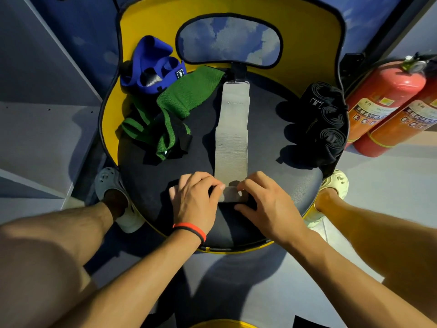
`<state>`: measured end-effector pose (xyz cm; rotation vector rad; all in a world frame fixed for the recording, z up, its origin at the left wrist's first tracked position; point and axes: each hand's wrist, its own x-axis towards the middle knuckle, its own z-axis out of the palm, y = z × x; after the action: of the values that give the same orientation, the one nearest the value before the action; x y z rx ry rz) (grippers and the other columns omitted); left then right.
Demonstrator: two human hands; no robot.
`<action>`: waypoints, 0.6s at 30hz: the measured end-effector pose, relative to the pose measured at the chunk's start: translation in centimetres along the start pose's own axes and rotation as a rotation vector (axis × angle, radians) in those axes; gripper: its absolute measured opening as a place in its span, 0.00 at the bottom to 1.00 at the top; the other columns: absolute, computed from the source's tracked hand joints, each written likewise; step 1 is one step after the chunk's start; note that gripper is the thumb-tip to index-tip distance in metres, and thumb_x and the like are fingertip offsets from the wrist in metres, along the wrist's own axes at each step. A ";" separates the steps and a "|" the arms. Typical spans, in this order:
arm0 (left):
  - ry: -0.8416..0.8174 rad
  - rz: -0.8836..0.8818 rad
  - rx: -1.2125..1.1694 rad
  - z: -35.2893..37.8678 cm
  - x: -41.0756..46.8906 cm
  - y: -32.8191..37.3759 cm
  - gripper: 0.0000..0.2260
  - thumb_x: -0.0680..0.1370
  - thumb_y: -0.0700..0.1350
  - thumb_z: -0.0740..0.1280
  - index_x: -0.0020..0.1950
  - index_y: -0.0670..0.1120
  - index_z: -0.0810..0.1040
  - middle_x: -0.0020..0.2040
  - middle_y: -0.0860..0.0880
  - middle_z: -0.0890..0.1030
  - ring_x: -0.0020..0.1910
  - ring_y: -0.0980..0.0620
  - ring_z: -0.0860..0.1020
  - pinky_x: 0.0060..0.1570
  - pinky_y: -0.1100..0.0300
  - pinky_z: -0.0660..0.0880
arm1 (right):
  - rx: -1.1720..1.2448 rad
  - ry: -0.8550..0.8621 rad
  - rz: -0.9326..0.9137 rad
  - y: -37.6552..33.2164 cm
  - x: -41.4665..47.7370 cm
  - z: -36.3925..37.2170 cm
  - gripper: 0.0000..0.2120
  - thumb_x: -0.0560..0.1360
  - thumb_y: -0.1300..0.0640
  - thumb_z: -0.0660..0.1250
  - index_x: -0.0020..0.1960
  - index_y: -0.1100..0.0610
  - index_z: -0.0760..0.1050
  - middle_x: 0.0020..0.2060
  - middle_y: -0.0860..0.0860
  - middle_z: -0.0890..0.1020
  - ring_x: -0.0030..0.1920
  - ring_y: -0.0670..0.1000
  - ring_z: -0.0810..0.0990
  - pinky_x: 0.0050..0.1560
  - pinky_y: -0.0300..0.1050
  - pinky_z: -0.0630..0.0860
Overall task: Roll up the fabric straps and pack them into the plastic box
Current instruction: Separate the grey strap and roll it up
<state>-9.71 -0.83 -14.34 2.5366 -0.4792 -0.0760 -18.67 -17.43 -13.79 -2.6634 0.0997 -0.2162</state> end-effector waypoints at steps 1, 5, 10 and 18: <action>0.002 0.000 -0.014 0.1 0.1 -0.1 0.07 0.79 0.57 0.66 0.47 0.58 0.83 0.54 0.61 0.79 0.59 0.55 0.70 0.53 0.54 0.59 | -0.024 -0.007 -0.015 0.3 -0.1 -0.1 0.17 0.72 0.52 0.75 0.59 0.48 0.75 0.53 0.47 0.76 0.50 0.52 0.76 0.47 0.50 0.77; 0.023 -0.007 -0.148 0.0 0.4 -0.5 0.04 0.77 0.54 0.71 0.45 0.58 0.85 0.51 0.61 0.82 0.56 0.55 0.72 0.56 0.49 0.66 | -0.049 0.021 -0.002 0.9 -0.1 0.2 0.17 0.73 0.54 0.74 0.61 0.47 0.77 0.54 0.44 0.79 0.54 0.51 0.78 0.65 0.54 0.70; 0.046 0.084 -0.144 -0.8 0.6 -0.6 0.07 0.77 0.54 0.69 0.47 0.56 0.86 0.45 0.58 0.84 0.56 0.52 0.75 0.56 0.50 0.67 | -0.079 0.032 0.057 0.9 0.3 0.3 0.15 0.76 0.48 0.67 0.62 0.46 0.79 0.54 0.42 0.81 0.55 0.51 0.78 0.72 0.58 0.64; -0.099 0.125 -0.134 -1.3 0.5 -1.3 0.13 0.73 0.55 0.76 0.55 0.54 0.84 0.55 0.56 0.81 0.61 0.53 0.74 0.62 0.46 0.69 | -0.063 -0.083 0.137 -0.2 1.5 -1.1 0.14 0.77 0.48 0.63 0.60 0.47 0.80 0.51 0.46 0.79 0.56 0.51 0.76 0.67 0.56 0.64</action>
<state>-8.59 0.66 -13.96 2.3740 -0.6480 -0.1814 -17.38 -17.94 -12.50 -2.7111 0.2651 -0.0590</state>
